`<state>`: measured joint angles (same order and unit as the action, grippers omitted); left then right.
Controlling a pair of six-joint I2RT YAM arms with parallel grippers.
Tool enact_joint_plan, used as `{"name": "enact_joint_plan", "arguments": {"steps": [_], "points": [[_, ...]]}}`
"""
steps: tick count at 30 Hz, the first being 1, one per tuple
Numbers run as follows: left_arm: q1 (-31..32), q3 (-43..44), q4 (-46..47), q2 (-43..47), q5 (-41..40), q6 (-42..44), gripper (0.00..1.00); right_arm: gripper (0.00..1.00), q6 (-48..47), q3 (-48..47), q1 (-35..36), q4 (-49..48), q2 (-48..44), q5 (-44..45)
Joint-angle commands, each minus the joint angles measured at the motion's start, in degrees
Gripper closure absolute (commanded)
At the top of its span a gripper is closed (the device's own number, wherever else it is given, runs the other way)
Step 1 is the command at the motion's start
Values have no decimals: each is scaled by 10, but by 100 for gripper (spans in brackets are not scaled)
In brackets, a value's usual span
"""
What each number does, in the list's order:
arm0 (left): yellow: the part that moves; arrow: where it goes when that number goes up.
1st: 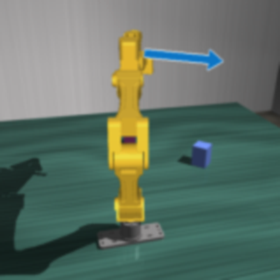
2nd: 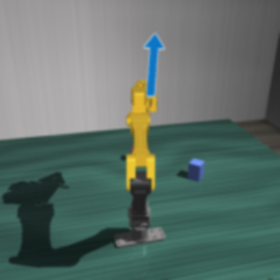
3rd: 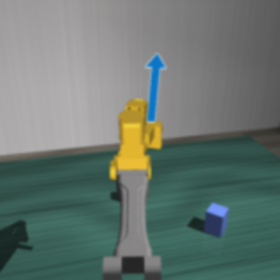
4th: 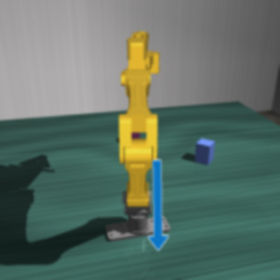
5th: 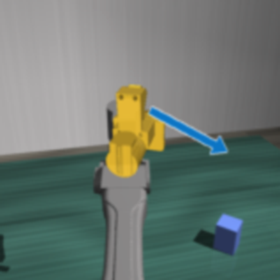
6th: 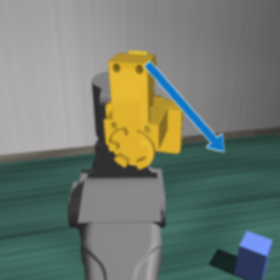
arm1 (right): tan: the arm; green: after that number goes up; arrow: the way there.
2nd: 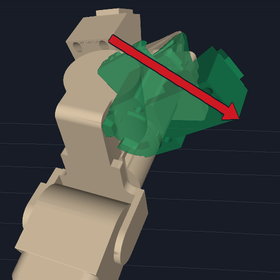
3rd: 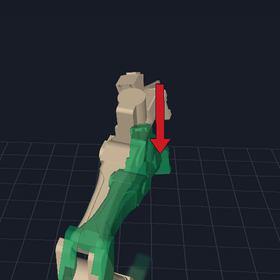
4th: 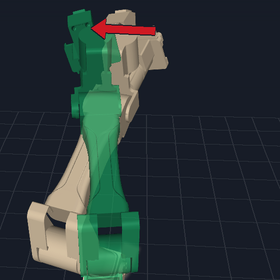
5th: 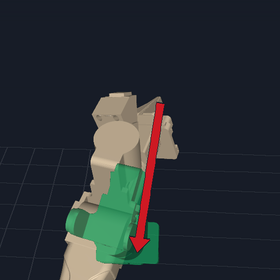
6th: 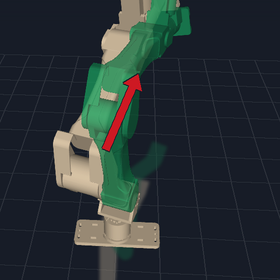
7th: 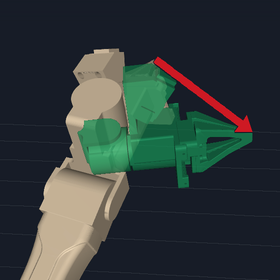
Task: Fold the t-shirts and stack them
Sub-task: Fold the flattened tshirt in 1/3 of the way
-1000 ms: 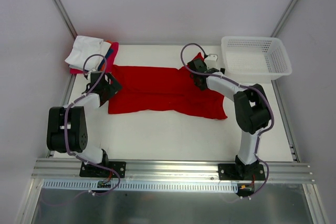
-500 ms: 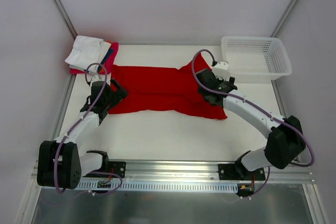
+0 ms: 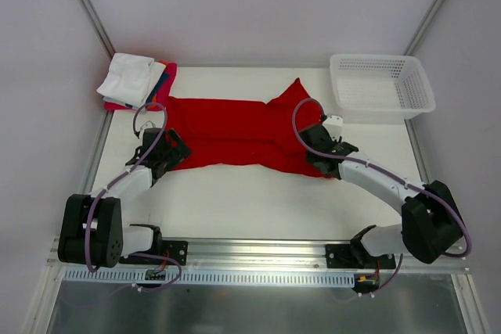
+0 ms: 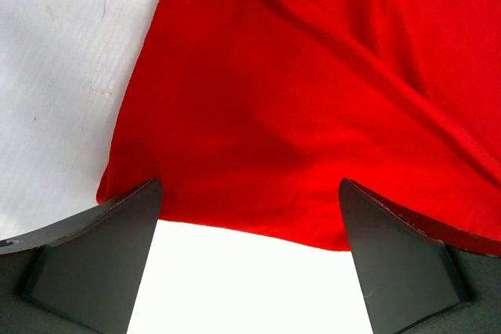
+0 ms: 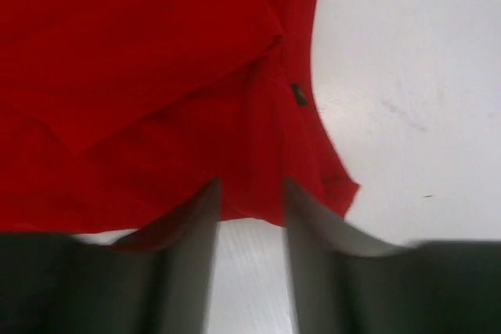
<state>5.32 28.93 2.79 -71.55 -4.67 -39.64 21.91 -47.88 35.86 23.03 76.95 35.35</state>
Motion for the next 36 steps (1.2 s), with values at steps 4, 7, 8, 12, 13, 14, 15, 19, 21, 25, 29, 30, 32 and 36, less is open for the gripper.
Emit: {"name": "enact_joint_plan", "arguments": {"steps": [4,7,8,12,13,14,15,19,21,25,29,30,32,36], "points": [[4,14,40,3,-19,25,4,83,-27,-21,-39,-66,64,-66],[3,15,47,1,-26,31,5,93,-32,-34,-54,-70,94,-78],[3,17,49,-1,-27,32,5,98,-33,-37,-58,-70,101,-80],[1,35,59,-21,-24,40,22,100,-29,-42,-76,-80,130,-102],[0,39,62,-27,-23,40,28,99,-30,-42,-83,-87,137,-107],[-2,42,64,-41,-22,38,39,100,-29,-39,-86,-90,140,-110],[-7,46,71,-50,-18,33,44,99,-28,-36,-90,-94,145,-115],[-14,49,82,-90,-10,22,56,100,-23,-18,-95,-109,143,-125],[-14,49,82,-90,-2,23,61,99,-24,-6,-99,-111,140,-126],[-17,46,73,-80,3,20,75,99,-24,10,-102,-113,126,-129],[-17,60,24,-89,-10,18,100,99,-22,23,-107,-114,110,-136],[-17,62,2,-90,-21,21,100,99,-20,27,-111,-114,108,-140],[-19,67,-13,-90,-25,25,100,99,-16,39,-115,-119,103,-153],[-20,70,-52,-81,-48,45,100,99,-11,61,-133,-126,88,-179]]}}
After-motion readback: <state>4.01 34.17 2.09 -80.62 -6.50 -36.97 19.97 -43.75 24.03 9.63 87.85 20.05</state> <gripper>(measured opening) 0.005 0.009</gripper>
